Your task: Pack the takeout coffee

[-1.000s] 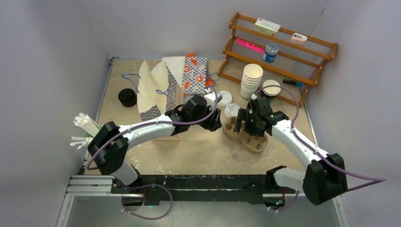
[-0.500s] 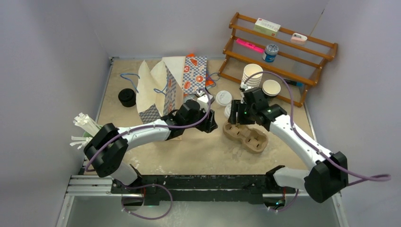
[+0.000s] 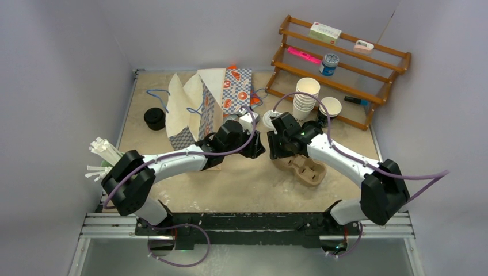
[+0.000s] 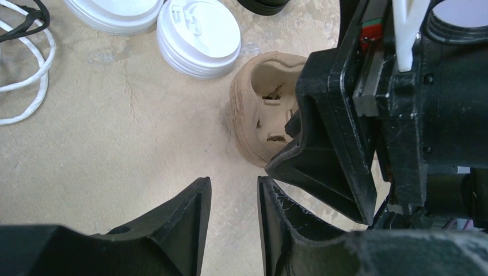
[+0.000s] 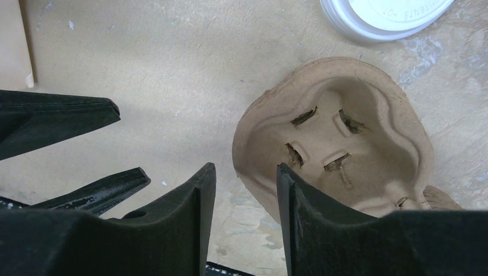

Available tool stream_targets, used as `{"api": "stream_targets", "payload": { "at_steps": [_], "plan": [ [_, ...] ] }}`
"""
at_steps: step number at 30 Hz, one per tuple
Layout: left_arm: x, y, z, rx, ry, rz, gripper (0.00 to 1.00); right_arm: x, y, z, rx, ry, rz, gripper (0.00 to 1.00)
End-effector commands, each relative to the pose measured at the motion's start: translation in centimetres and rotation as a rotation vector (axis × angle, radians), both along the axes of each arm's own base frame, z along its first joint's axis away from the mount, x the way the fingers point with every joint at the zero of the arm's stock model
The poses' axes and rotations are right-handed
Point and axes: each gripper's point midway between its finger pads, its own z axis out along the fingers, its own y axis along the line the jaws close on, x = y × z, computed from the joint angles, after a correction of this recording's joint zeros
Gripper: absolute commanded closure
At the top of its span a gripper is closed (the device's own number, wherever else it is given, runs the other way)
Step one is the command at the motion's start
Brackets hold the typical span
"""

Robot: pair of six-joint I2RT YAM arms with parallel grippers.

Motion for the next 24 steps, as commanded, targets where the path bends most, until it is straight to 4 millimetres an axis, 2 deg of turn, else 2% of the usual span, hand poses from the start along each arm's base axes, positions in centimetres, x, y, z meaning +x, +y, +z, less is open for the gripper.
{"api": "stream_targets", "payload": {
  "at_steps": [1, 12, 22, 24],
  "plan": [
    [0.4, -0.5, 0.9, -0.040, -0.013, -0.004, 0.63, 1.1, 0.6, 1.2, 0.004, -0.056, 0.000, 0.57],
    [0.0, -0.9, -0.4, -0.035, 0.027, -0.024, 0.71, 0.7, 1.0, 0.0, 0.005, -0.038, 0.012, 0.66],
    [0.0, -1.2, -1.2, -0.036, 0.044, -0.027, 0.72, 0.7, 1.0, -0.8, -0.007, -0.030, 0.004, 0.68],
    [0.0, -1.3, -1.3, -0.034, 0.046, -0.029, 0.71, 0.7, 0.9, -1.0, -0.013, -0.024, 0.002, 0.71]
  ]
}}
